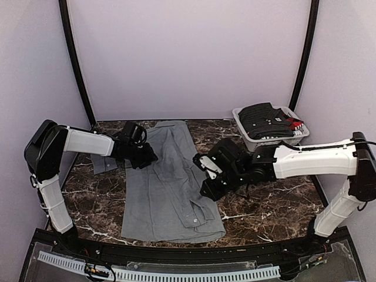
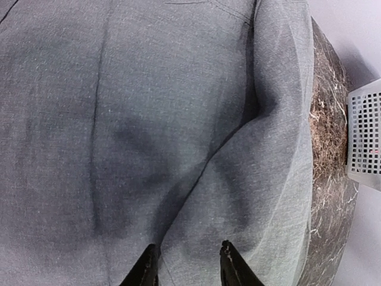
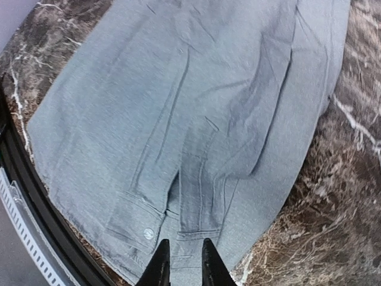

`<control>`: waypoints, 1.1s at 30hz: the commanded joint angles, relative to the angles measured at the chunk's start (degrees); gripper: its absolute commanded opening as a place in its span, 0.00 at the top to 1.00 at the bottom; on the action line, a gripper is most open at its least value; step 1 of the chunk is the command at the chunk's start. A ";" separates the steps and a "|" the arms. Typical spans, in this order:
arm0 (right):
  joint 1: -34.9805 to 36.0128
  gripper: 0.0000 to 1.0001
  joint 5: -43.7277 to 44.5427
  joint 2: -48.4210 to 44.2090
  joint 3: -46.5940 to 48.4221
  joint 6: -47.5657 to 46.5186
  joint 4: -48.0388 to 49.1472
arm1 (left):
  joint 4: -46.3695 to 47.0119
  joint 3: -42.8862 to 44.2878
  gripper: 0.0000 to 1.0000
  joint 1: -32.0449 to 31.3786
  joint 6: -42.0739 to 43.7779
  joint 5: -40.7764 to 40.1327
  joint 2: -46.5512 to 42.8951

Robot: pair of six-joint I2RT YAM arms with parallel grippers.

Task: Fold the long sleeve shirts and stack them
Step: Adjust the sleeve of the 1/3-folded shirt.

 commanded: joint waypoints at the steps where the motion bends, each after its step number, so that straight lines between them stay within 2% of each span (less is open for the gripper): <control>1: 0.10 0.86 -0.01 3.35 -4.38 3.54 1.64 | -4.01 0.42 0.64 0.35 3.33 -3.90 -3.81; 6: 0.12 0.88 -0.01 7.66 -4.23 5.08 2.83 | -5.64 0.45 0.64 0.35 5.73 -5.04 -6.73; 17: 0.95 0.72 0.12 10.69 -5.80 7.42 2.61 | -4.23 0.69 0.65 0.28 6.63 -1.28 -7.44; 25: 2.03 0.68 1.79 13.18 -5.56 9.00 1.22 | -3.15 1.09 0.65 0.27 6.97 0.12 -6.30; 30: 2.36 0.70 2.54 13.37 -4.92 9.95 -0.01 | -2.72 1.35 0.65 0.27 7.23 0.58 -5.98; 33: 2.48 0.81 3.28 12.51 -4.24 10.38 -1.11 | -2.58 1.56 0.65 0.31 7.52 0.73 -5.87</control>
